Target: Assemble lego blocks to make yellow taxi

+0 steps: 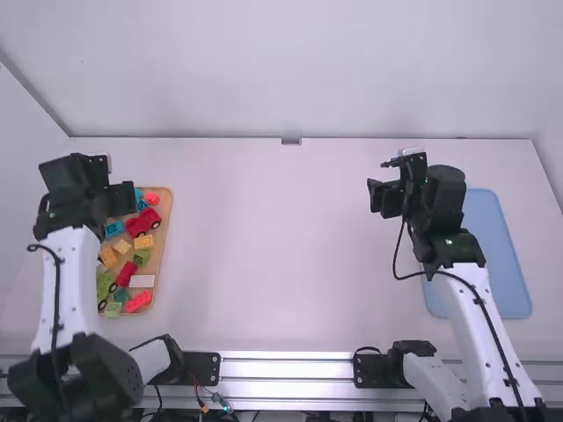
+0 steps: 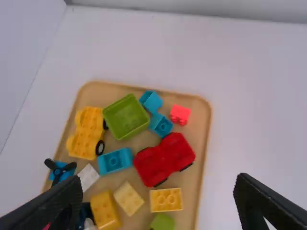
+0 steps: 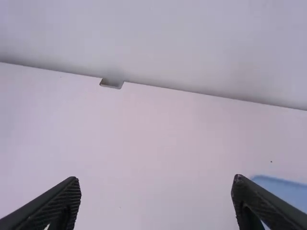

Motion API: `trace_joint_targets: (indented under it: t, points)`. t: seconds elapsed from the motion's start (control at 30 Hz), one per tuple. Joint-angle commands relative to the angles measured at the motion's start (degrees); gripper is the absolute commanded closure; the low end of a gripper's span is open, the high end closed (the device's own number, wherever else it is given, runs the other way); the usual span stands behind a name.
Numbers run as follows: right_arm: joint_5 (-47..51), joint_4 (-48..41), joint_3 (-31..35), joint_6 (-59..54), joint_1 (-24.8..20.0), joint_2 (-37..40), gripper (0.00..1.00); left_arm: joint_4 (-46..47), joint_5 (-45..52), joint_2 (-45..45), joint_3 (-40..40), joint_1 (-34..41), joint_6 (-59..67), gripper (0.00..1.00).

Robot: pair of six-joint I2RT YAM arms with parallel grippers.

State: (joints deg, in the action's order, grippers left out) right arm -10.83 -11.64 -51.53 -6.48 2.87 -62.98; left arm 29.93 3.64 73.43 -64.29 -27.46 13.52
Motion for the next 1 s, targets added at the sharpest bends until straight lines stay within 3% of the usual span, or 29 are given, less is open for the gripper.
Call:
trace_joint_targets:
  t: [0.0, 0.1, 0.37, 0.57, 0.97]
  points:
    - [-1.20, -0.59, -4.03, -0.57, 0.46, -2.74, 0.13, 4.25, 4.86, 7.71, -7.84, -3.59, 6.03, 0.13]
    - [-1.65, -1.37, -6.67, -0.87, 0.64, -5.87, 0.09, 10.85, 6.17, 18.55, -18.17, -8.12, 7.42, 0.09]
    - [-2.48, -2.31, -10.62, -1.36, 0.89, -10.56, 0.03, 22.01, 5.61, 37.94, -35.80, -13.54, 14.73, 0.02]
    - [-2.71, -2.77, -11.49, -1.49, 0.94, -11.60, 0.02, 24.74, -2.12, 45.65, -41.92, -14.23, 16.21, 0.00]
    - [-2.84, -3.61, -11.50, -1.44, 0.94, -11.61, 0.02, 24.68, -4.68, 54.21, -45.00, -14.53, 19.91, 0.01]
